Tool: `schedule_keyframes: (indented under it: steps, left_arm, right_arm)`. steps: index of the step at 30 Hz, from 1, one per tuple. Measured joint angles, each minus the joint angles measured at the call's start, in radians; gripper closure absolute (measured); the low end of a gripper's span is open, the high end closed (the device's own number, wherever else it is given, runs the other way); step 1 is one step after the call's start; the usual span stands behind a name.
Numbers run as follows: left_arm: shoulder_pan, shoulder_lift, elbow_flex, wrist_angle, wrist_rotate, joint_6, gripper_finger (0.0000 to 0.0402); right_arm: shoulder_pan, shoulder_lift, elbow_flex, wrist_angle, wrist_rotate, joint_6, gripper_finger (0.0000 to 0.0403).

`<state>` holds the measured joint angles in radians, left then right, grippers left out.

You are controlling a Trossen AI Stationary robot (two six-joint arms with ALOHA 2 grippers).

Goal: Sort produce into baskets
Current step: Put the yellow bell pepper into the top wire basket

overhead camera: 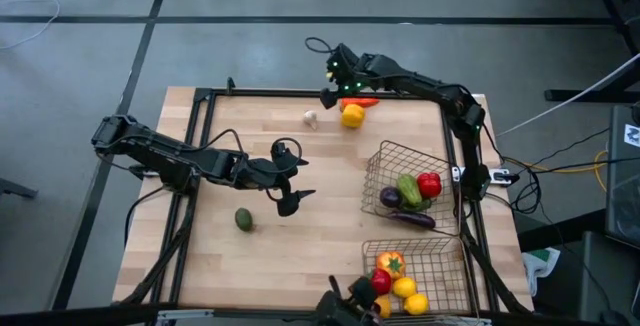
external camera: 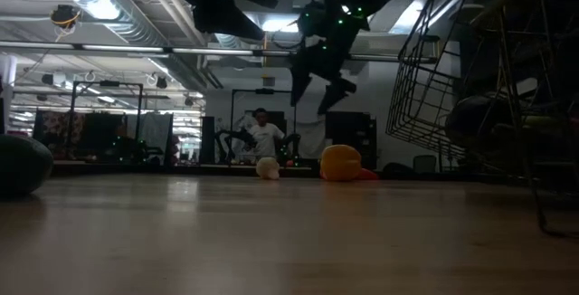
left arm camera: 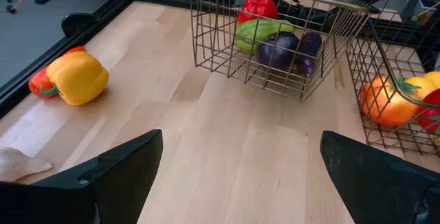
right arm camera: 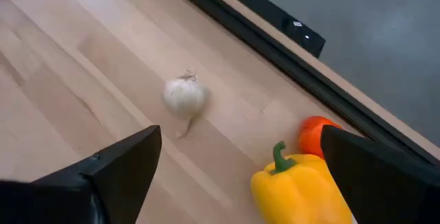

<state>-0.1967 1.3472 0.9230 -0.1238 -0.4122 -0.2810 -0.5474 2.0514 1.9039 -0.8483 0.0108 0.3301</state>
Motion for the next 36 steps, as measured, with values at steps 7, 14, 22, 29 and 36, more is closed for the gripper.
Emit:
schedule_keyframes:
  steps: [7,14,22,29,36]
  left_arm:
    - [0.0,0.0,0.0,0.0,0.0,0.0,0.0009]
    - [0.0,0.0,0.0,0.0,0.0,0.0,0.0009]
    - [0.0,0.0,0.0,0.0,0.0,0.0,0.0009]
    - [0.0,0.0,0.0,0.0,0.0,0.0,0.0009]
    - [0.0,0.0,0.0,0.0,0.0,0.0,0.0009]
  right_arm:
    - [-0.026,0.001,-0.06,-0.024,0.015,0.031,0.0008]
    - [-0.036,0.002,-0.099,0.029,-0.01,0.201,0.0008]
    - [-0.037,0.016,-0.1,0.008,0.015,0.153,0.0008]
    - [-0.042,0.018,-0.069,0.0,-0.096,0.081,0.0008]
    - [-0.042,0.016,0.069,-0.106,-0.169,-0.032,0.0008]
